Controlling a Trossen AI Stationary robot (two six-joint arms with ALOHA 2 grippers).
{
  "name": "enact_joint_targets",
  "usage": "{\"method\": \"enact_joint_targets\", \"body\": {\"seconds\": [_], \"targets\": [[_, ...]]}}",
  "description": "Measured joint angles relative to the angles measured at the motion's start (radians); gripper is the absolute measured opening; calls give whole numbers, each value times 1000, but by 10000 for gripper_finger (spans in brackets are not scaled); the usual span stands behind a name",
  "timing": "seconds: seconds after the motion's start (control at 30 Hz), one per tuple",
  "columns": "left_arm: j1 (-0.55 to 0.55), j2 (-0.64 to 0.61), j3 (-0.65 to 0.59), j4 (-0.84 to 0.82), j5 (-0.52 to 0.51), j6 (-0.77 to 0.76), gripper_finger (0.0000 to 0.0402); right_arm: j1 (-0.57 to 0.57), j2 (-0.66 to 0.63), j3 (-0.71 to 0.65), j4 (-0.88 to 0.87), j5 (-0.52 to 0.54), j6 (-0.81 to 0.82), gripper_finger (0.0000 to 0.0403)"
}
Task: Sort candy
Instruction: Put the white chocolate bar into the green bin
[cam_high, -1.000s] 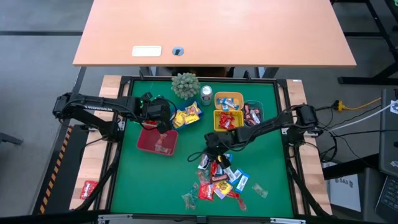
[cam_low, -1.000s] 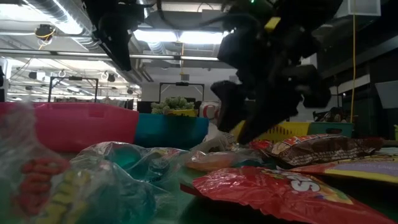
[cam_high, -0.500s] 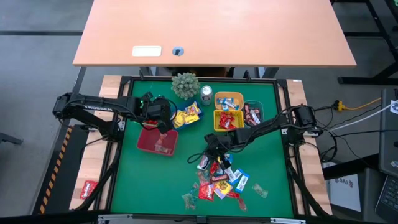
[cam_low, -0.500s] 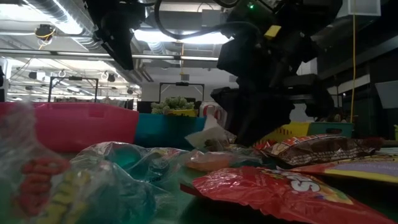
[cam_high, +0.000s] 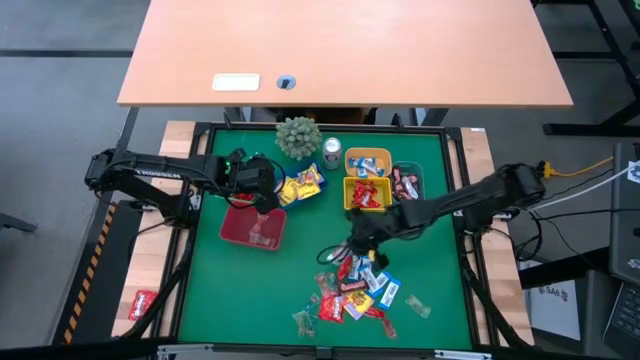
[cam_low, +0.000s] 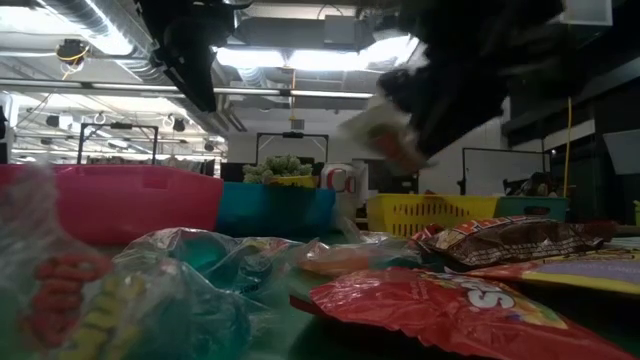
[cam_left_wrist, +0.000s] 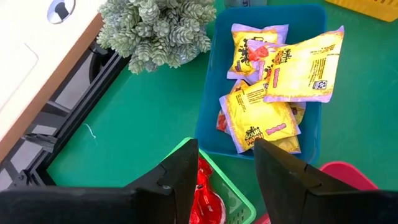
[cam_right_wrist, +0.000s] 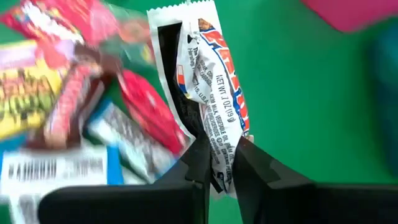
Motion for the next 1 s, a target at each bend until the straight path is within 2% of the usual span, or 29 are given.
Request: {"method": "enact_joint_targets", "body": {"seconds": [0.07, 0.2, 0.4, 0.53, 0.73, 1.0], "targets": [[0, 0, 0, 3, 0, 0, 144, -3, -69, 0, -84, 57, 16, 45], [0, 0, 0, 10, 0, -1, 144, -24, -184, 0, -281, 241, 138, 40], [0, 0, 0, 13, 0, -1, 144, -116, -277, 0, -651, 416, 484, 43], [0, 0, 0, 13, 0, -1, 144, -187, -282, -1, -831, 458, 638, 43], [0, 0, 0, 14, 3, -1, 144, -292, -282, -1, -869, 460, 655, 44], [-29, 0, 0, 96, 170, 2, 143, -365, -282, -1, -874, 460, 653, 44]]}}
